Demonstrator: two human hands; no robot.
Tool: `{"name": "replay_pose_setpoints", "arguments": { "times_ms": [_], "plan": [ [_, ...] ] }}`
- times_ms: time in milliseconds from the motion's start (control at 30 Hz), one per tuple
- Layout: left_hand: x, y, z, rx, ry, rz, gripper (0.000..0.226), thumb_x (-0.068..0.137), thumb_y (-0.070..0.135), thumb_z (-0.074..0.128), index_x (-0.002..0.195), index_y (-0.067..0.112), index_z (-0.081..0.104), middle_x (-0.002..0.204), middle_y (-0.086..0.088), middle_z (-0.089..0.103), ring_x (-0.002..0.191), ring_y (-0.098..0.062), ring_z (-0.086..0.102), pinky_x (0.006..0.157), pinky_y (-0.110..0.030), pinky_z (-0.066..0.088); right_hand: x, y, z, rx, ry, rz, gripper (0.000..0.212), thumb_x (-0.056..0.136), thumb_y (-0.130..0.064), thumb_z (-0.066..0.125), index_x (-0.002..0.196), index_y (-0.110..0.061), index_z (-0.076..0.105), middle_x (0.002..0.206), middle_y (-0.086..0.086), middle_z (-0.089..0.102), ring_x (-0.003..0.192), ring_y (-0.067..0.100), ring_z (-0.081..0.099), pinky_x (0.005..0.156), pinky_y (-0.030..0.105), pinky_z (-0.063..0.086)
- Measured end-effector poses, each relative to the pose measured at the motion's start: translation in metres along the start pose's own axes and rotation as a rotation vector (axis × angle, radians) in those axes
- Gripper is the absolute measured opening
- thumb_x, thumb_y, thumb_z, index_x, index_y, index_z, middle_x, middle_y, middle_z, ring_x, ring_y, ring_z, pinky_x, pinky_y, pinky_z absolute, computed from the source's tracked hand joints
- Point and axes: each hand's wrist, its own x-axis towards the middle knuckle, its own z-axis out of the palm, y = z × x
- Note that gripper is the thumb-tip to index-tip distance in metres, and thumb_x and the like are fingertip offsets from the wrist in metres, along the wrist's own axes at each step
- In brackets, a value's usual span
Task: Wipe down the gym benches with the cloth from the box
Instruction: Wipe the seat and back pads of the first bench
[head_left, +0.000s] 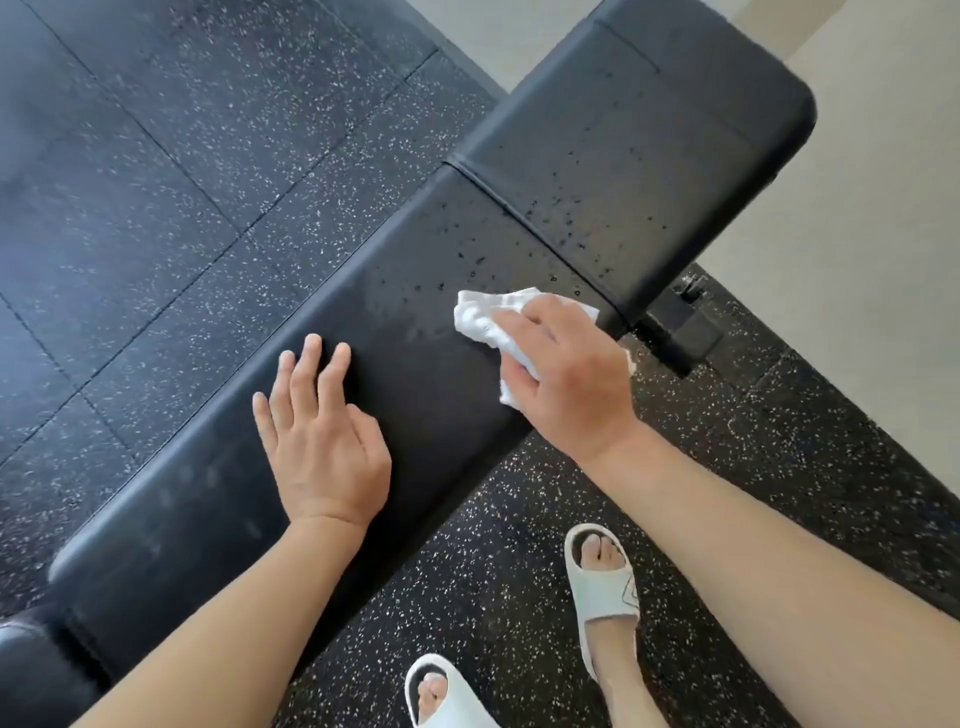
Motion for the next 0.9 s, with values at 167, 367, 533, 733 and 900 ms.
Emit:
{"name": "replay_pose_setpoints", "arguments": {
  "times_ms": [167, 367, 533, 733, 900],
  "plan": [
    [0.001, -0.002, 0.002, 0.017, -0.005, 0.013, 0.06, 0.093, 0.022, 0.037, 0.152, 0.02, 0.044, 0.168, -0.004, 0.033, 0.158, -0.029, 0.02, 0.128, -0.057, 0.012, -0.025, -0.076, 0.034, 0.079, 0.032, 0.156, 0.029, 0.085, -0.019, 0.064, 0.112, -0.015, 0.074, 0.098, 0.002, 0.063, 0.083, 0.024, 0.057, 0.064, 0.035, 0.046],
    [0.002, -0.002, 0.002, 0.012, -0.006, 0.002, 0.058, 0.097, 0.03, 0.033, 0.153, 0.022, 0.044, 0.17, -0.003, 0.03, 0.159, -0.028, 0.019, 0.128, -0.057, 0.012, -0.032, -0.086, 0.028, 0.174, -0.034, -0.115, 0.021, 0.083, -0.011, 0.066, 0.102, -0.009, 0.076, 0.096, 0.008, 0.069, 0.078, 0.025, 0.064, 0.059, 0.036, 0.05],
    [0.0, -0.001, 0.003, 0.017, 0.016, 0.019, 0.062, 0.091, 0.02, 0.034, 0.152, 0.022, 0.043, 0.168, -0.002, 0.031, 0.159, -0.028, 0.02, 0.128, -0.057, 0.013, -0.02, -0.002, -0.003, 0.097, 0.201, 0.055, 0.027, 0.08, -0.011, 0.074, 0.106, -0.016, 0.072, 0.098, 0.003, 0.07, 0.086, 0.024, 0.067, 0.059, 0.034, 0.055],
    [0.0, -0.003, 0.004, 0.006, 0.008, 0.019, 0.062, 0.091, 0.02, 0.035, 0.152, 0.023, 0.042, 0.168, -0.001, 0.03, 0.159, -0.027, 0.018, 0.128, -0.057, 0.011, -0.011, -0.041, 0.012, 0.073, 0.218, 0.445, 0.022, 0.079, -0.016, 0.073, 0.1, -0.011, 0.067, 0.101, 0.001, 0.063, 0.085, 0.022, 0.06, 0.056, 0.03, 0.04],
    [0.001, -0.005, 0.006, 0.003, 0.016, 0.017, 0.061, 0.093, 0.026, 0.031, 0.154, 0.025, 0.042, 0.169, -0.001, 0.029, 0.16, -0.025, 0.017, 0.128, -0.056, 0.013, -0.039, -0.104, 0.034, 0.115, 0.033, 0.094, 0.024, 0.073, -0.02, 0.079, 0.094, -0.012, 0.071, 0.092, 0.005, 0.066, 0.076, 0.025, 0.062, 0.058, 0.04, 0.05]
  ]
}}
